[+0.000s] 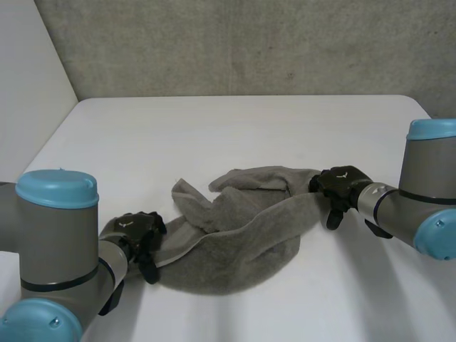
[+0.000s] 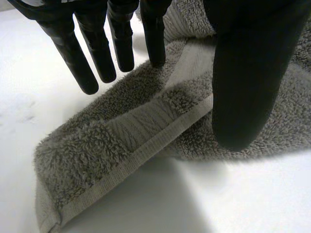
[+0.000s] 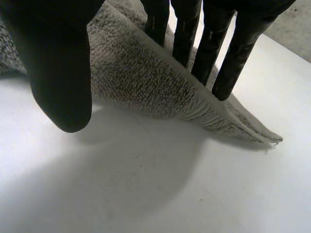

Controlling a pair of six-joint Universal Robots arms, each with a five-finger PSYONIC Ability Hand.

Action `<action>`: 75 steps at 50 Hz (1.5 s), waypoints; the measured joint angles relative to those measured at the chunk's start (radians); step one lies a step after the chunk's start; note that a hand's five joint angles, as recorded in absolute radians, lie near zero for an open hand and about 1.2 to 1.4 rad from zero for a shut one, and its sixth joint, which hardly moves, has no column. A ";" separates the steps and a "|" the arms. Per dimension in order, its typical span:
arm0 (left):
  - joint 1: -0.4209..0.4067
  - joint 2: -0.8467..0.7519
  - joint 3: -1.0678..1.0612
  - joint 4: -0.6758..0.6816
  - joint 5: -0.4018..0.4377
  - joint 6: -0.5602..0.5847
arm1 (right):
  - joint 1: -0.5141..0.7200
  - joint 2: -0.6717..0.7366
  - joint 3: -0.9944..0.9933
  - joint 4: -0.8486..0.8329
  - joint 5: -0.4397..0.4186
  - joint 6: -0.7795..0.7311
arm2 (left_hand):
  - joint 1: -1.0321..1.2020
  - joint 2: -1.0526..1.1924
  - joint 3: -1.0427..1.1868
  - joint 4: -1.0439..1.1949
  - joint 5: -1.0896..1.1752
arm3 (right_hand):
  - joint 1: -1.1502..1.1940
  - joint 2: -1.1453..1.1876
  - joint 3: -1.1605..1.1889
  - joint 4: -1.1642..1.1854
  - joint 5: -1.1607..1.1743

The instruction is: Fold the towel.

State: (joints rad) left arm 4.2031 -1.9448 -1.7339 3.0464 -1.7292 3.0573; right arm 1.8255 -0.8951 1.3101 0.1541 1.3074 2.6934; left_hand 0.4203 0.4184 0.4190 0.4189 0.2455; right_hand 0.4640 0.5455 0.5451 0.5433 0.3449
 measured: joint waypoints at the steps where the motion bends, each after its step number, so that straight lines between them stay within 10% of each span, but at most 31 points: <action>1: 0.000 -0.002 0.001 0.001 0.000 0.000 | 0.000 0.007 -0.001 -0.009 0.001 -0.001 | 0.001 0.001 0.001 0.001 0.001 | 0.035 0.037 0.039 0.039 0.036; 13: 0.001 -0.034 0.031 0.062 -0.003 0.067 | 0.004 0.021 -0.026 -0.114 0.012 -0.006 | 0.715 0.742 0.738 0.741 0.730 | 0.509 0.630 0.631 0.645 0.626; 37: 0.062 -0.185 1.021 0.457 0.004 0.470 | 0.041 -0.113 -0.411 -0.789 0.183 -0.058 | 0.748 0.797 0.795 0.798 0.779 | 0.509 0.630 0.640 0.649 0.629; 60: 0.082 -0.233 0.247 0.470 0.013 0.431 | 0.006 -0.018 0.095 -0.322 -0.019 -0.116 | 0.757 0.799 0.796 0.798 0.784 | 0.509 0.631 0.640 0.649 0.635; 75: 0.083 -0.191 0.119 0.415 0.011 0.436 | -0.042 -0.074 0.149 -0.125 -0.027 -0.134 | 0.591 0.613 0.614 0.619 0.613 | 0.509 0.635 0.640 0.649 0.635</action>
State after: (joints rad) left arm 4.2861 -2.1362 -1.6148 3.4618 -1.7179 3.4936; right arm 1.7837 -0.9691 1.4592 0.0289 1.2805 2.5596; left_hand 1.0112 1.0311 1.0325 1.0379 0.8589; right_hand 0.9731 1.1808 1.1851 1.1927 0.9796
